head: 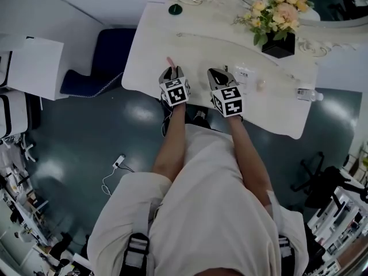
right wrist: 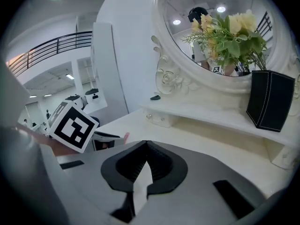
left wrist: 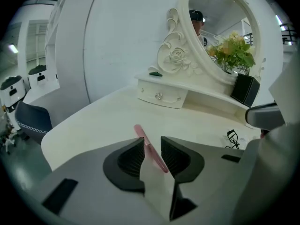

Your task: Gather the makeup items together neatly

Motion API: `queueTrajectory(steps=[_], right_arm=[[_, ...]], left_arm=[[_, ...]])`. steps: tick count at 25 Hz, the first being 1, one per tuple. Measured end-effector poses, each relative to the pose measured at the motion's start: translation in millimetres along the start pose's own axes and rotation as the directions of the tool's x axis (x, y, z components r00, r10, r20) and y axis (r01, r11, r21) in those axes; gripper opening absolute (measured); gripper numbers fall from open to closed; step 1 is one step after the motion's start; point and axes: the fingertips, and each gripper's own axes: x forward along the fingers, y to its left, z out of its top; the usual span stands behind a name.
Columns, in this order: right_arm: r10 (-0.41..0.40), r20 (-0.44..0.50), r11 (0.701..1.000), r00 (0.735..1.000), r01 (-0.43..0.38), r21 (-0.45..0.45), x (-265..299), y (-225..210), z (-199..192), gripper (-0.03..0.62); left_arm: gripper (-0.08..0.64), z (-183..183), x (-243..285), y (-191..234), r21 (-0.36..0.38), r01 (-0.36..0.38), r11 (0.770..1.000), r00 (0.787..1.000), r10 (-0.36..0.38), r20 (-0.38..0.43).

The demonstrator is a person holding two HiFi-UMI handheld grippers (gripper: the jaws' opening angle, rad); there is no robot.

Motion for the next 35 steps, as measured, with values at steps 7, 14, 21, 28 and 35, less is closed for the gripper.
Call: queueTrajectory(steps=[7,14,21,28,35], right_arm=[[-0.028,0.000,1.000,1.000,0.028,0.011,-8.9,-16.5,-4.6,0.040],[-0.069,0.012,0.996,0.998,0.069,0.058,-20.3,-35.6,-10.1,0.040],[-0.108,0.029,0.989,0.994,0.105,0.105,-34.1,-46.6,-17.0,0.040],[-0.161,0.024,0.979,0.987,0.156,0.132,-57.0,-59.4,-33.2,0.040],[-0.236,0.012,0.958,0.972,0.231,0.171,-87.4,-83.5,-56.7,0.040]], left_arm=[[0.113,-8.7,10.0,0.8,-0.011,-0.050,0.999,0.997,0.049,-0.054],[0.052,-9.3,4.6,1.9,-0.015,-0.070,0.997,0.996,0.069,-0.060],[0.052,1.0,-2.9,-39.8,0.045,0.016,0.999,1.000,-0.016,0.003],[0.052,-6.5,-5.5,-98.3,0.116,0.137,0.984,0.991,-0.136,-0.016],[0.052,-14.2,1.4,-136.3,0.149,0.192,0.970,0.981,-0.190,-0.029]])
